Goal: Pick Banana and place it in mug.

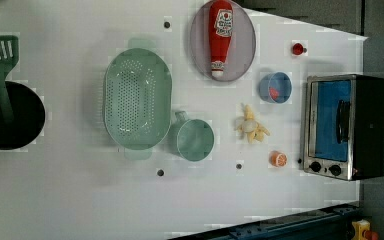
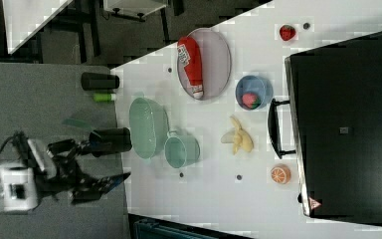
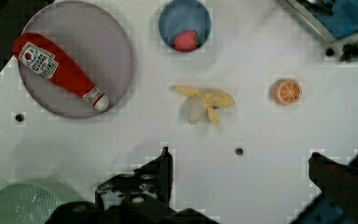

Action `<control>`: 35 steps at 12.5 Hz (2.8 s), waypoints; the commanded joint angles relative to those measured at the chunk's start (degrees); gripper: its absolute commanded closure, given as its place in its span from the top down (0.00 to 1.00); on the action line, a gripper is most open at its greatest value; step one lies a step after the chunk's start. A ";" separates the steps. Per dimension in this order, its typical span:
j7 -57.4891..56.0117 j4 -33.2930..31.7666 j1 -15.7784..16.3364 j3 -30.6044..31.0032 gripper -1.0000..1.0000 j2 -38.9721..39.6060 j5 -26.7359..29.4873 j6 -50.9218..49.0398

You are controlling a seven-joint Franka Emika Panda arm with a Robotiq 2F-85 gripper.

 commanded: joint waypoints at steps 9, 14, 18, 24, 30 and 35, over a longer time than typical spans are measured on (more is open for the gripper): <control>-36.01 -22.63 -0.20 1.09 1.00 27.99 -0.56 40.95; -42.93 -23.08 -0.11 1.23 1.00 37.79 -0.55 52.54; -42.92 -23.51 -0.03 1.23 1.00 40.77 -0.55 56.47; -42.90 -24.18 0.03 1.17 0.37 40.35 -0.52 56.86; -42.79 -24.24 -0.09 1.19 0.30 31.97 -0.46 56.14; -36.05 -22.30 0.80 4.28 0.30 16.84 -0.46 37.98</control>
